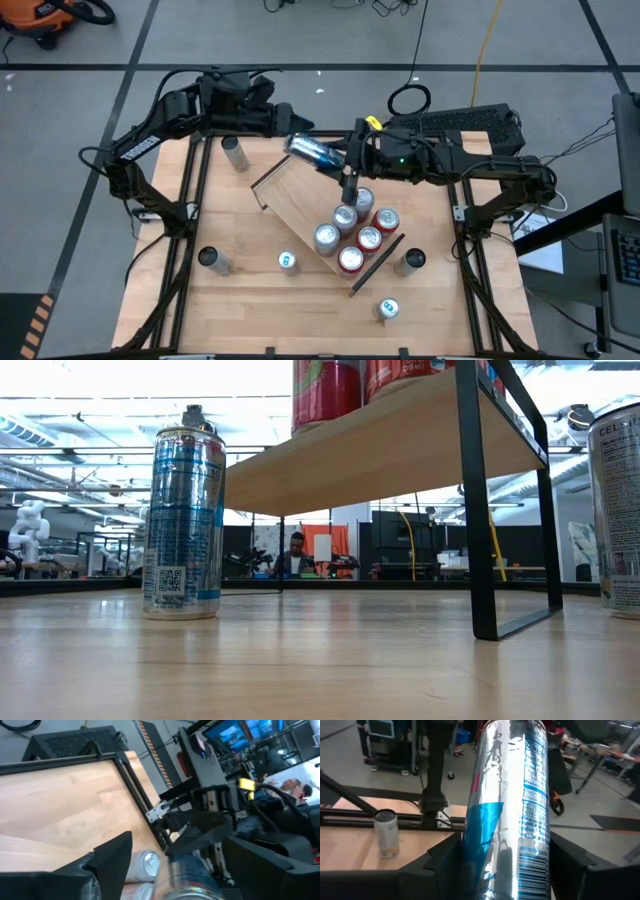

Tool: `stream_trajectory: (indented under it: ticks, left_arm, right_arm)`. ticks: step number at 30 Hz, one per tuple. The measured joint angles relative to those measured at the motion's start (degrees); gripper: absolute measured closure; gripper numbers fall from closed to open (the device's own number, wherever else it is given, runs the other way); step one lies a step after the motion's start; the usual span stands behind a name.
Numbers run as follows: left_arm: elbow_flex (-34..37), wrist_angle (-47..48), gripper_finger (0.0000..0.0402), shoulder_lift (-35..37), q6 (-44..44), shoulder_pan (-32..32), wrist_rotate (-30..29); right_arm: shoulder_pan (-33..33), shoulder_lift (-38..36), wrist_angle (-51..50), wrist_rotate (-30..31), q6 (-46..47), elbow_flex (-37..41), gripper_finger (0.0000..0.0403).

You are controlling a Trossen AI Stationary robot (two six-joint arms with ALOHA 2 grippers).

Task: Place canned beverage on shelf
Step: Put the top blue soda can on the shelf

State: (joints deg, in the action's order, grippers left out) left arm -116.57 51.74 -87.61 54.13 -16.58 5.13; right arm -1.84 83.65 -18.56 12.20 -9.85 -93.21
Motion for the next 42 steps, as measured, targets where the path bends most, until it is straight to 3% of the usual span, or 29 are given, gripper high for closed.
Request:
stream_trajectory:
  ticks: [9,14,22,31,38,42]
  left_arm:
    - [0.04,-3.62,0.0064,2.82,-3.99,0.09,-2.77]
    - [0.0,-3.86,0.0064,6.46,-7.43,0.07,-8.39]
    - [0.0,-15.16,0.0064,9.7,-17.52,0.57,-9.71]
    - [0.0,-16.03,0.0064,9.09,-19.94,1.38,-8.77]
    - [0.0,-25.1,0.0064,6.37,-31.92,5.44,-9.1]
    - [0.0,-28.55,0.0064,4.67,-36.0,7.18,-12.77]
  right_arm:
    - [-1.89,-0.06,2.32,1.04,5.23,0.01,0.0189]
    - [-2.88,-0.61,6.87,1.09,6.38,0.01,0.0189]
    - [-3.35,-1.55,19.02,-0.75,5.07,-0.02,0.0189]
    - [-3.39,-1.61,24.64,-1.87,5.04,-0.02,0.0189]
    - [-3.39,-1.51,28.9,-1.75,7.87,-0.04,0.0189]
    - [-3.39,-1.26,29.52,-1.76,7.93,-0.04,0.0189]
